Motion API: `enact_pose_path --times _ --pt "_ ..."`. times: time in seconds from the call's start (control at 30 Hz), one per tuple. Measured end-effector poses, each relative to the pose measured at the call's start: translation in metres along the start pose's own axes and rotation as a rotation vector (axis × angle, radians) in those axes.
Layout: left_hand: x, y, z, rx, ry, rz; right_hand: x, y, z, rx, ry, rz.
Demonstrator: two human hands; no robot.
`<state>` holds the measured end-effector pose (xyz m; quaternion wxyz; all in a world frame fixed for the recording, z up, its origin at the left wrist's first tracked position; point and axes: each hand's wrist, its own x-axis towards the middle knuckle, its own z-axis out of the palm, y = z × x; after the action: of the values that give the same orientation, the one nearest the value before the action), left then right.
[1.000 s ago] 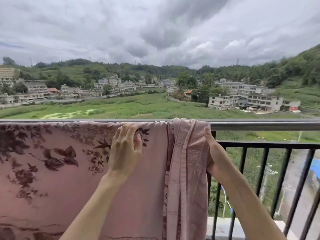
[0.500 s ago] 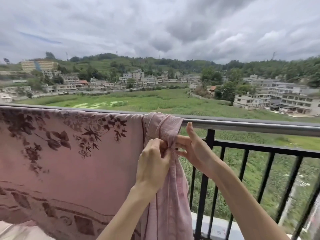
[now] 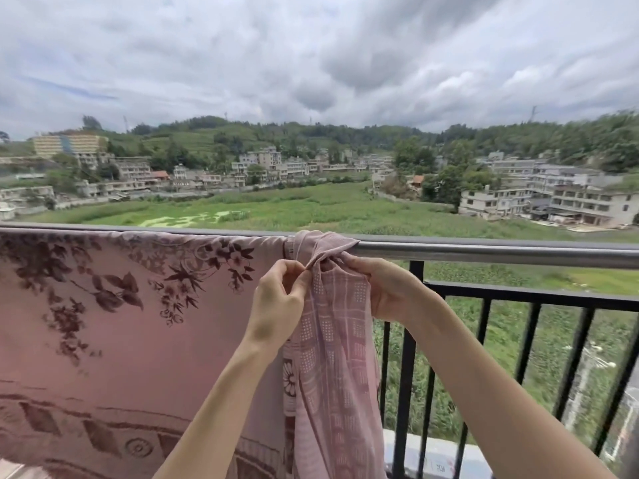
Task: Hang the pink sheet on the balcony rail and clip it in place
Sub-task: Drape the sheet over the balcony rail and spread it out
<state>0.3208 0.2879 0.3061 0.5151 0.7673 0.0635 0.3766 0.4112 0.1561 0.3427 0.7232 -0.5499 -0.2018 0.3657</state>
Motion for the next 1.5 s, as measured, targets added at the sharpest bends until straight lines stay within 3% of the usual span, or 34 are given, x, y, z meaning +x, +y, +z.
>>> enact_pose_path --times 0.13,0.2,0.37,0.57,0.83,0.97,1.07,1.27,1.5 --pt "0.003 0.016 0.012 0.053 0.001 0.035 0.000 -0.035 -0.002 -0.180 0.349 -0.292" --pt "0.007 0.028 0.022 0.107 0.026 0.099 -0.004 -0.052 -0.014 -0.180 0.426 -0.351" --pt "0.011 0.054 0.069 0.389 0.037 0.319 -0.030 -0.077 -0.075 -0.058 0.447 -0.403" --pt "0.010 0.075 0.162 0.627 -0.108 0.350 -0.081 -0.101 -0.149 -0.197 0.590 -0.523" --pt "-0.011 0.101 0.249 0.615 -0.261 0.400 -0.141 -0.110 -0.222 -0.091 0.619 -0.530" --pt "-0.021 0.113 0.281 0.577 -0.296 0.474 -0.165 -0.114 -0.259 -0.006 0.719 -0.581" --pt "-0.032 0.116 0.306 0.564 -0.301 0.526 -0.185 -0.108 -0.283 -0.074 0.801 -0.643" --pt "-0.062 0.136 0.355 0.543 -0.200 0.609 -0.208 -0.100 -0.301 -0.386 0.569 -0.664" --pt "-0.074 0.152 0.410 0.604 0.109 0.381 -0.213 -0.101 -0.338 -0.525 0.388 -0.666"
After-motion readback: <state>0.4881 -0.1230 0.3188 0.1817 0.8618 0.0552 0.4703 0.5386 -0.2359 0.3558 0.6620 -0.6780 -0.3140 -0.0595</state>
